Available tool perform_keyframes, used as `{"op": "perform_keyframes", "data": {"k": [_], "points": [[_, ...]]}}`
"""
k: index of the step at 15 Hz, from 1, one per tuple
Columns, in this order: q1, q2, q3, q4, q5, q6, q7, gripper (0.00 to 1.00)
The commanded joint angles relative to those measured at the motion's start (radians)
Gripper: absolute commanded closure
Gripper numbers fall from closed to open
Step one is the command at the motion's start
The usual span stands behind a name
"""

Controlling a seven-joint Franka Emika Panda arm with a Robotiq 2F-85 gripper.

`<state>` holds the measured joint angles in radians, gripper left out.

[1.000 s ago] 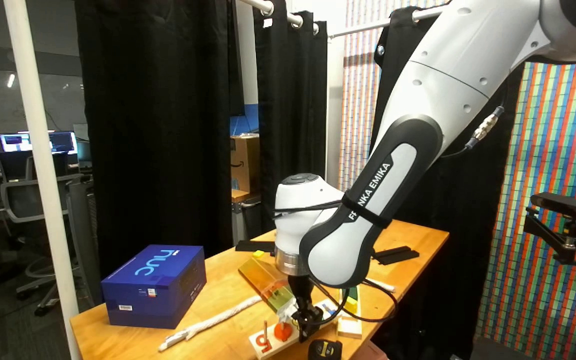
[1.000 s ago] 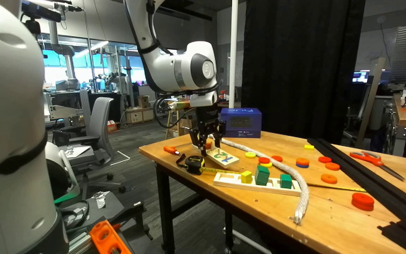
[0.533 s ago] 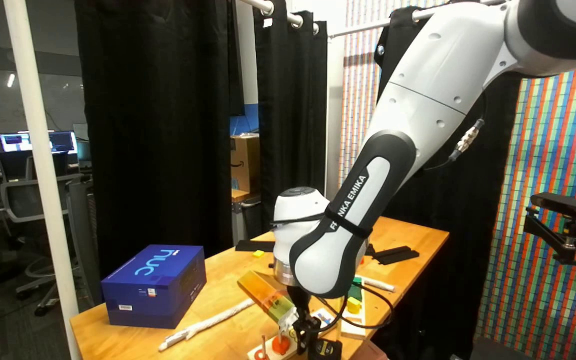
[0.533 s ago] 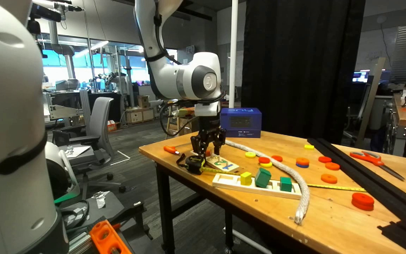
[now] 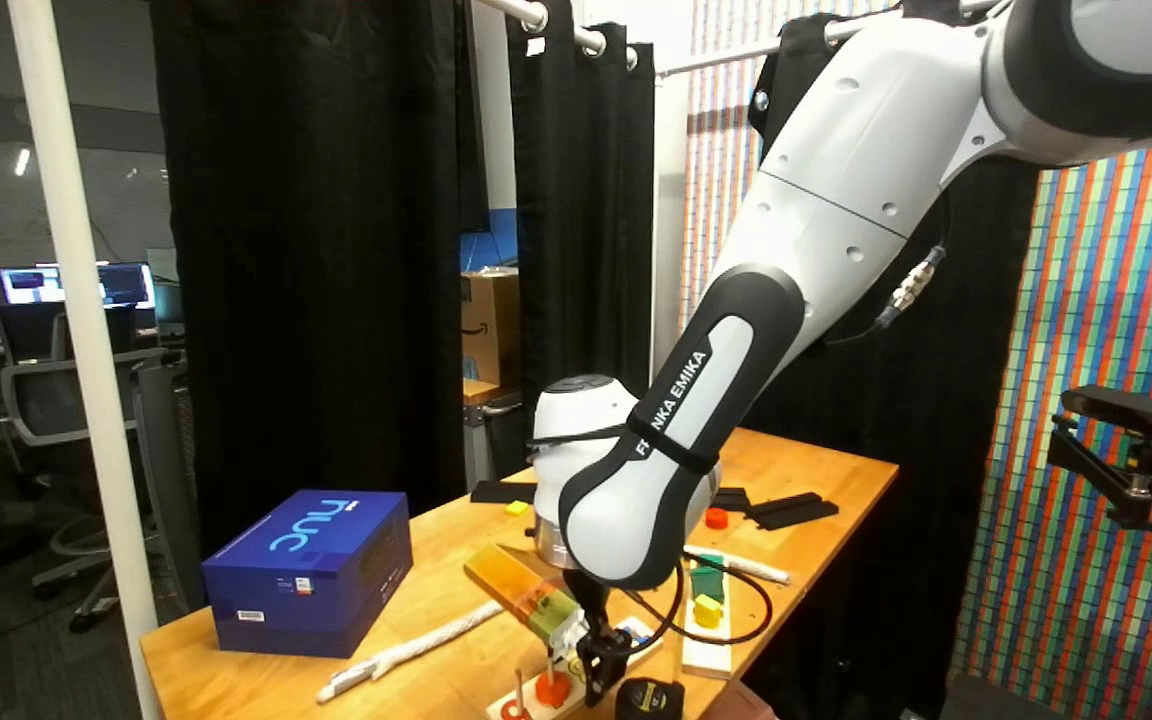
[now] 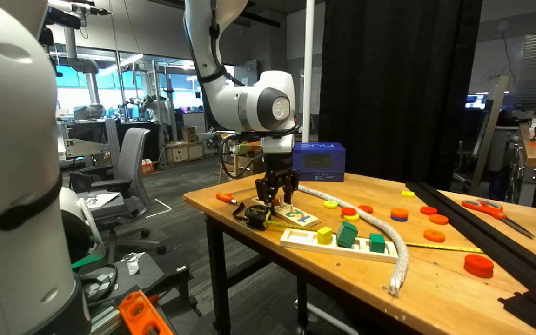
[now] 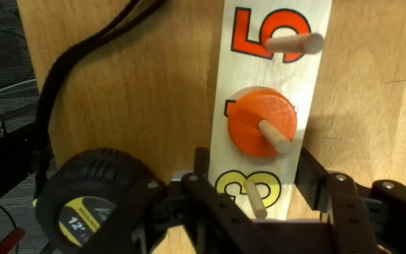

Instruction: Move the wooden object forward and then remove the orange circle.

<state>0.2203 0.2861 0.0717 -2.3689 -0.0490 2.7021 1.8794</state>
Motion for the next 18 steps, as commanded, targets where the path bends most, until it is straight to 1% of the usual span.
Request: {"op": "perform_keyframes", "data": {"k": [1, 2, 3, 6, 10, 14, 17, 18], "points": [[0.008, 0.049, -0.004, 0.068, 0.017, -0.04, -0.054, 0.06], [0.01, 0.055, -0.005, 0.078, 0.014, -0.051, -0.065, 0.01], [0.01, 0.062, -0.004, 0.09, 0.015, -0.062, -0.08, 0.0], [0.011, 0.064, 0.012, 0.123, 0.009, -0.111, -0.178, 0.0], [0.044, 0.012, 0.01, 0.157, -0.059, -0.213, -0.31, 0.0], [0.063, -0.051, 0.012, 0.167, -0.124, -0.272, -0.384, 0.0], [0.057, -0.092, 0.021, 0.156, -0.13, -0.294, -0.433, 0.0], [0.057, -0.105, 0.019, 0.151, -0.133, -0.307, -0.422, 0.0]]}}
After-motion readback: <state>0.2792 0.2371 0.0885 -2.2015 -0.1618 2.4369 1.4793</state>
